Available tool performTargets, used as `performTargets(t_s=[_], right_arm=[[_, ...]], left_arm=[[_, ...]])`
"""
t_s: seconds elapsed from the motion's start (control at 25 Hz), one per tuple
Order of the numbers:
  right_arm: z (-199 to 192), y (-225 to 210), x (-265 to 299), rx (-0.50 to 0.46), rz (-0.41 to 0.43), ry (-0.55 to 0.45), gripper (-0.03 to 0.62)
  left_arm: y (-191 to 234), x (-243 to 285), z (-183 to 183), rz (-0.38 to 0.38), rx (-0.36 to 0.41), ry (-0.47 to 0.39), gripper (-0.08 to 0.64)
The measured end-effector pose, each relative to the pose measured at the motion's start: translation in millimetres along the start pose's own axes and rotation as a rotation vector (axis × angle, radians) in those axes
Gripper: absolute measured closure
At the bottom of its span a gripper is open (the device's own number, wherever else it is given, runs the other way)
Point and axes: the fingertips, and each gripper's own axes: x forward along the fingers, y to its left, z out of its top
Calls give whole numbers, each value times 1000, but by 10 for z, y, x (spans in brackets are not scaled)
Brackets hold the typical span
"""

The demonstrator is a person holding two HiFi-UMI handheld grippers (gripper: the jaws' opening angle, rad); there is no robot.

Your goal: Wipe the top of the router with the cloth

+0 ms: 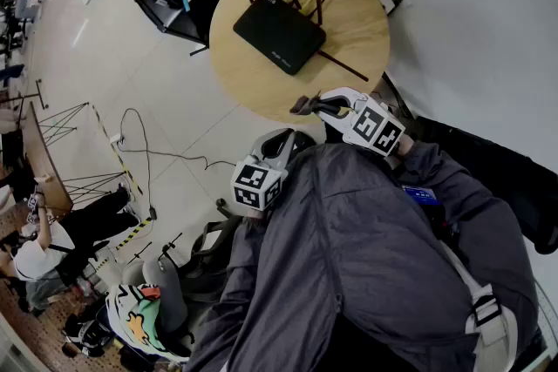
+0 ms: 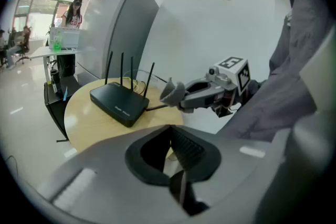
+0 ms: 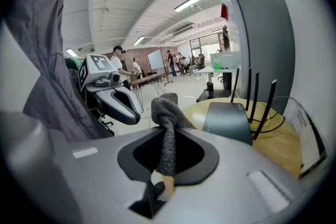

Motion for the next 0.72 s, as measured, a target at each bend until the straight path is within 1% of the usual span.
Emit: performTargets(t_s=[0.08, 0.16, 0.24, 0.32, 0.48, 0.6, 0.72], right_arm=[[-50, -248, -4, 19, -57, -1, 555], [-76, -393, 31, 51, -95, -8, 555], [-80, -415, 81, 91, -107, -21, 555], [-79, -472, 133, 111, -124, -25, 555], [-91, -681, 303, 155, -186, 0, 555], [-33, -867, 500, 196, -244, 21, 555], [143, -1150, 783, 254, -319, 36, 555]], left_arm=[[43, 155, 25, -35, 14, 7, 560], [97, 207, 51, -52, 28, 15, 560], [161, 197, 58, -63, 38, 29, 560], [262, 241, 93, -83, 44, 42, 560], [500, 337, 185, -147, 71, 54, 560], [777, 384, 271, -219, 83, 51, 560], [1270, 402, 494, -287, 114, 48, 560]])
